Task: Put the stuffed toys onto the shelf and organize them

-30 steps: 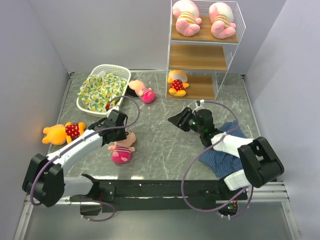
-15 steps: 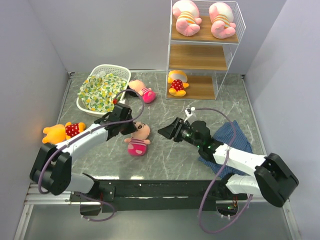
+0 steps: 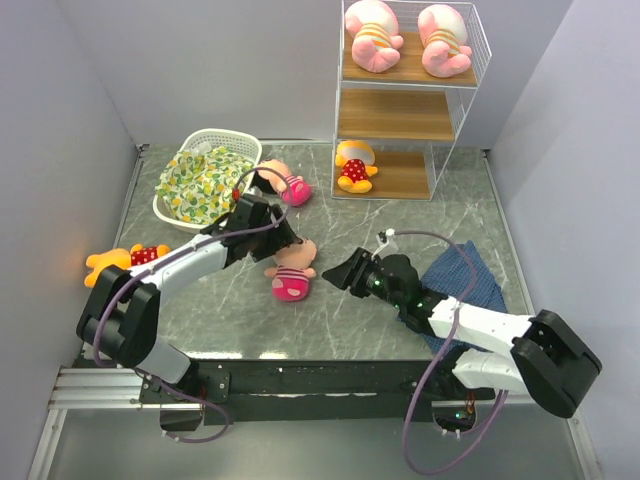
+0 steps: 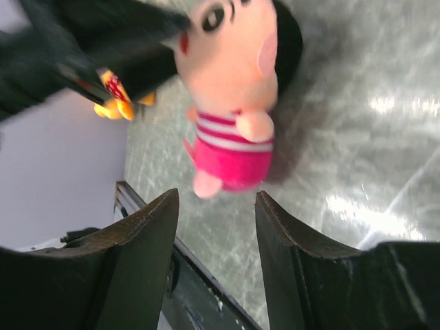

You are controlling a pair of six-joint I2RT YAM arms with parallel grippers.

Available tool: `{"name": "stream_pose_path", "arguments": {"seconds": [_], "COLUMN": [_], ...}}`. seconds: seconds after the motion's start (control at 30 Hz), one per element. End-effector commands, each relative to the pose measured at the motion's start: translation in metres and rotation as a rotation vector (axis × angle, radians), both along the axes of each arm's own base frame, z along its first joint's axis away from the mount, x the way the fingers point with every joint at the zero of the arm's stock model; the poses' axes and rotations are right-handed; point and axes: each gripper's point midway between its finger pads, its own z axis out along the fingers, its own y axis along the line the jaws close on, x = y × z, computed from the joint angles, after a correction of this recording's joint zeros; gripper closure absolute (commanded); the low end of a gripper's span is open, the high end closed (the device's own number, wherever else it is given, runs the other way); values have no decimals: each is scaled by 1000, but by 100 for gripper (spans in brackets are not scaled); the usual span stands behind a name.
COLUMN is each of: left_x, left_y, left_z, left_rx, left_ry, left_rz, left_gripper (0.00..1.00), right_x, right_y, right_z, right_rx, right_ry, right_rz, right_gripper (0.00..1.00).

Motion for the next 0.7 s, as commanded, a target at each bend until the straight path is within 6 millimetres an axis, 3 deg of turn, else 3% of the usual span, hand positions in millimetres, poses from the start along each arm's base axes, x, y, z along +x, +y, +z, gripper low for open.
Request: {"name": "stream_pose_path", "arguments": {"seconds": [0.0,0.13,0.37,0.5,0.63,0.67], "left_x": [18,32,42,46,41,37], "left_y": [-7,-3,27,64,84,86], "left_z": [38,78,135,148,139,144], "left_rx": [9,77,271,441,504,491], "left_ry": [-96,-197,-358,-425,-469,-497], "left_rz": [-43,-78,-128,-84,-30,-21], "left_gripper": [12,1,3,4,4,4], "right_x": [-3,-9,-18,-20,-16,-14], "right_y": [7,20,39,51,58,60], "right_z": [-9,-18,-20,-23,-26,-26], "right_rx": [32,27,54,138,167,169], "right_ry": [44,77,132,225,270,269], "right_rz": [-14,22,39,13,-26,-33], "right_gripper": [44,45,43,42,37,37]}}
